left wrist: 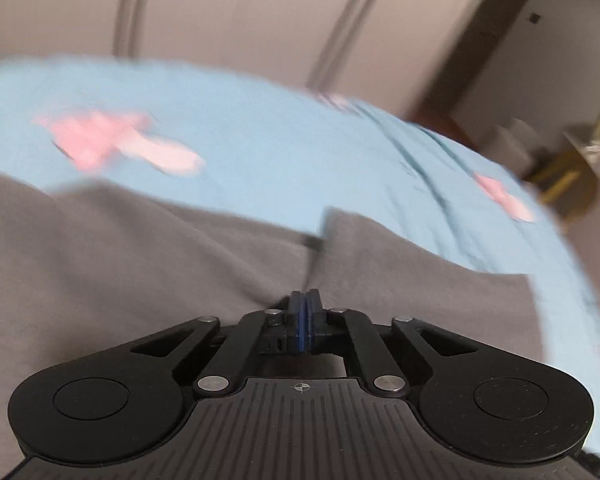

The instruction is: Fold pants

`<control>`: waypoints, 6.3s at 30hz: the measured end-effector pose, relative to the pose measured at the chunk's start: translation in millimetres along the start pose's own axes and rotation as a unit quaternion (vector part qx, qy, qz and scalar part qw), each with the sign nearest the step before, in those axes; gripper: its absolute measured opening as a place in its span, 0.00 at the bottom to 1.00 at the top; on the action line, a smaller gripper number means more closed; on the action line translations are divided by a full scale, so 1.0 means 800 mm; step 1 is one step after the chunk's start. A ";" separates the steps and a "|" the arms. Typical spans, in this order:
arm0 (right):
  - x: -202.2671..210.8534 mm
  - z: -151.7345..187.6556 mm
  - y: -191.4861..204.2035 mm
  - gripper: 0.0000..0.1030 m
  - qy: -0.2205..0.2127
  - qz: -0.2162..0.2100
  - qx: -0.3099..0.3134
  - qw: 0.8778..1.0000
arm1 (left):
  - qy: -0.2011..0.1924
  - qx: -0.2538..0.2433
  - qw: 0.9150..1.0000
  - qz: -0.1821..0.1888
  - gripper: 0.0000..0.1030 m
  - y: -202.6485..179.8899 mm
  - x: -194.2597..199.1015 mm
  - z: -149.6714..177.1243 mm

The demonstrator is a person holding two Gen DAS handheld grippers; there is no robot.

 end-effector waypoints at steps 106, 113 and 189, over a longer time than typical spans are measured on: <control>0.056 -0.023 -0.027 0.96 -0.093 -0.117 -0.133 0.980 | -0.102 -0.084 0.971 0.198 0.47 -0.124 0.143 -0.008; 0.047 -0.023 -0.046 0.96 -0.076 -0.135 -0.150 0.976 | 0.078 -0.240 0.960 0.123 0.62 -0.199 0.055 0.145; -0.019 0.011 0.054 0.97 0.013 0.009 0.119 0.993 | 0.154 0.190 0.940 0.236 0.98 -0.022 0.127 0.071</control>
Point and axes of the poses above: each gripper's, at about its wrist camera, not at the fingertips, and x roughly against the way its jaws point, y to its left, z to its underside, the point moved 4 cm from there along -x, roughly the way its jaws point, and after that the axes turned 8 degrees about x, right-handed, at the moved point
